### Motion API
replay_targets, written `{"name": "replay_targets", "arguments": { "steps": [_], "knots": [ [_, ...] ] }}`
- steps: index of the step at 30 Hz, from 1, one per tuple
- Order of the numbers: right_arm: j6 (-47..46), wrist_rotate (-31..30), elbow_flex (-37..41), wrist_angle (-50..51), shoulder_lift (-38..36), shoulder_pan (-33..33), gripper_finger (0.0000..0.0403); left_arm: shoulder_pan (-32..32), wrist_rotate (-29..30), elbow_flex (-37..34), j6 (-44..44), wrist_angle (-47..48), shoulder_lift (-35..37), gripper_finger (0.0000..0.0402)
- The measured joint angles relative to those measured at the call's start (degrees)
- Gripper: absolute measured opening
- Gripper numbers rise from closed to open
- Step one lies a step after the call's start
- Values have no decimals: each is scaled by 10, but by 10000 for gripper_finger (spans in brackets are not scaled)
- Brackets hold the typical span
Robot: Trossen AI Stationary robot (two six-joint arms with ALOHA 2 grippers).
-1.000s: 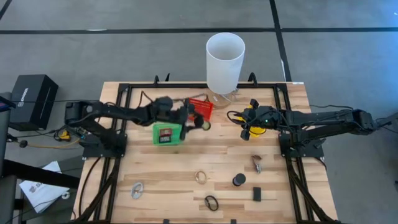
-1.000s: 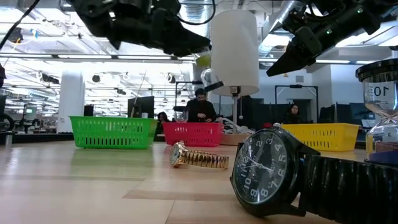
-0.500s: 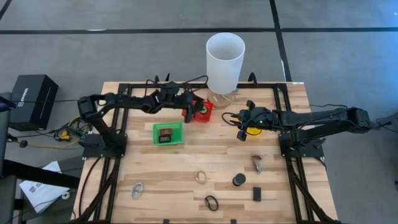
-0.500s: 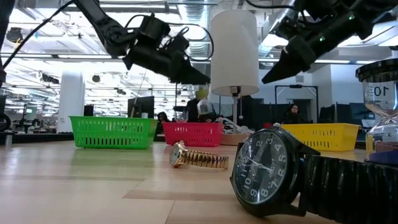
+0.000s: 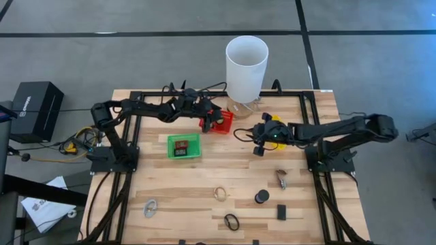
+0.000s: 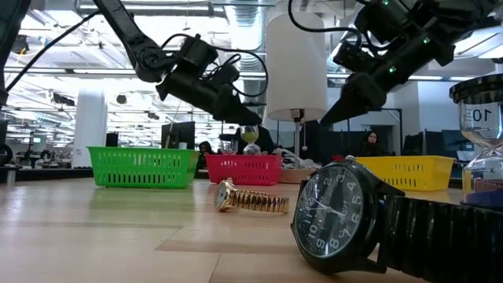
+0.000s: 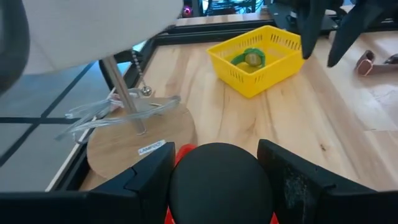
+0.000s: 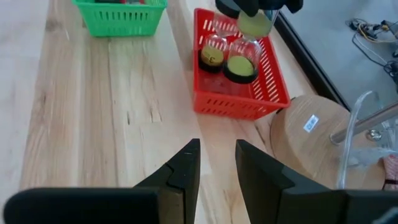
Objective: Pick & Place Office items
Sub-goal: Put the left black hourglass into the red bin
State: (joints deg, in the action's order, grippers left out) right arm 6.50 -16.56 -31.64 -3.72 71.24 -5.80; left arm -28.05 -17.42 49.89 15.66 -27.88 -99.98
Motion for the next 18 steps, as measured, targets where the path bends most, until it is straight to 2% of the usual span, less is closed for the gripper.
{"name": "replay_targets", "arguments": {
  "steps": [8, 18],
  "knots": [
    [1, 0, 0, 0, 2, 0, 93, 0, 0, 0, -1, 39, 0, 210],
    [1, 0, 0, -2, 3, 0, 93, 0, 1, 0, 0, 39, 0, 215]
  ]
}}
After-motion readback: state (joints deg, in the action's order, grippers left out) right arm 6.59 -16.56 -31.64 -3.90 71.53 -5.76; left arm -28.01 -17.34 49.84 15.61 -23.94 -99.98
